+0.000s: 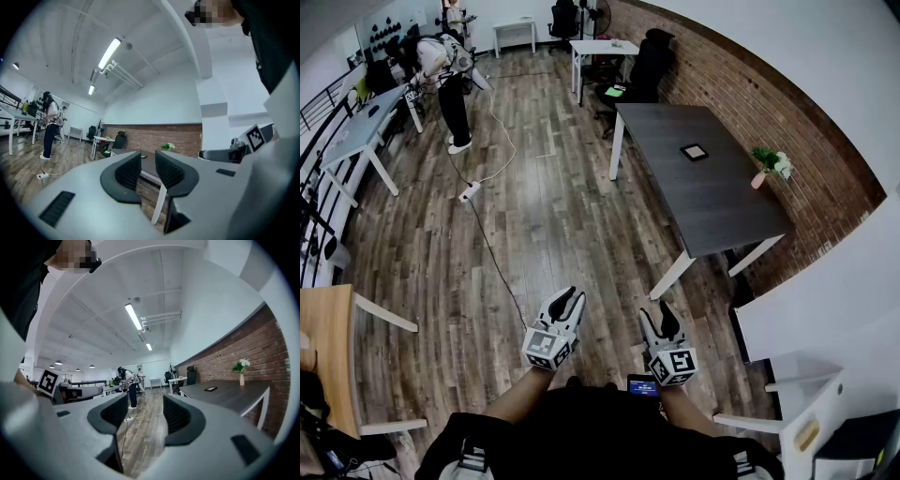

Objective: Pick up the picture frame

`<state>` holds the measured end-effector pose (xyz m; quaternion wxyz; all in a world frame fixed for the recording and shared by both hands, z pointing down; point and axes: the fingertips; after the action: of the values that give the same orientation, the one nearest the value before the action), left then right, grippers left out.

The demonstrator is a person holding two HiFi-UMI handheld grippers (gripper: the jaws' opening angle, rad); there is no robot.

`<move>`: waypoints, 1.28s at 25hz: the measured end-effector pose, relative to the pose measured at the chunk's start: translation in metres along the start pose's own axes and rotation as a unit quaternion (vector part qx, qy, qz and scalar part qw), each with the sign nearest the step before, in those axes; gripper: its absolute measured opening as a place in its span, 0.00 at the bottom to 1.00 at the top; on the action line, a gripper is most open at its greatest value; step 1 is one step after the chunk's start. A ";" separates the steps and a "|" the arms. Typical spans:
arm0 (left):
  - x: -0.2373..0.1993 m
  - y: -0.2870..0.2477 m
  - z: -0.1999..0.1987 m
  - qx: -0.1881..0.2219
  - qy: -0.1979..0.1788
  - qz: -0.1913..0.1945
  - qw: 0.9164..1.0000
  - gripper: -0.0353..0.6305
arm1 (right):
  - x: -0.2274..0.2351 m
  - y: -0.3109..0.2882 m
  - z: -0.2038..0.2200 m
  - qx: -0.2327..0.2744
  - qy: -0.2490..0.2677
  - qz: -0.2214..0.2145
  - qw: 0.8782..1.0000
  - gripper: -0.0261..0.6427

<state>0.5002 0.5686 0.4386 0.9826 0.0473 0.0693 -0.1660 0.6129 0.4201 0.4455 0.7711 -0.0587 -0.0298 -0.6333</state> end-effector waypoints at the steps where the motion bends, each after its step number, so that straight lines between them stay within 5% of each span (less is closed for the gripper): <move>1: 0.007 0.000 -0.005 0.004 -0.005 0.004 1.000 0.17 | 0.002 0.002 -0.004 0.004 0.004 -0.001 1.000 0.39; 32: 0.094 -0.028 0.011 -0.022 -0.002 0.012 1.000 0.18 | 0.069 0.042 -0.020 0.040 -0.052 -0.042 0.997 0.39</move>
<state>0.5802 0.5109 0.4337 0.9853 0.0266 0.0704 -0.1531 0.6669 0.3584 0.4322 0.7429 -0.0598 -0.0976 -0.6595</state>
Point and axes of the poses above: the fingertips, and each gripper's own axes: y backward along the fingers, x to its right, z out of its underside, and after that the axes turned 9 degrees about z, right-handed
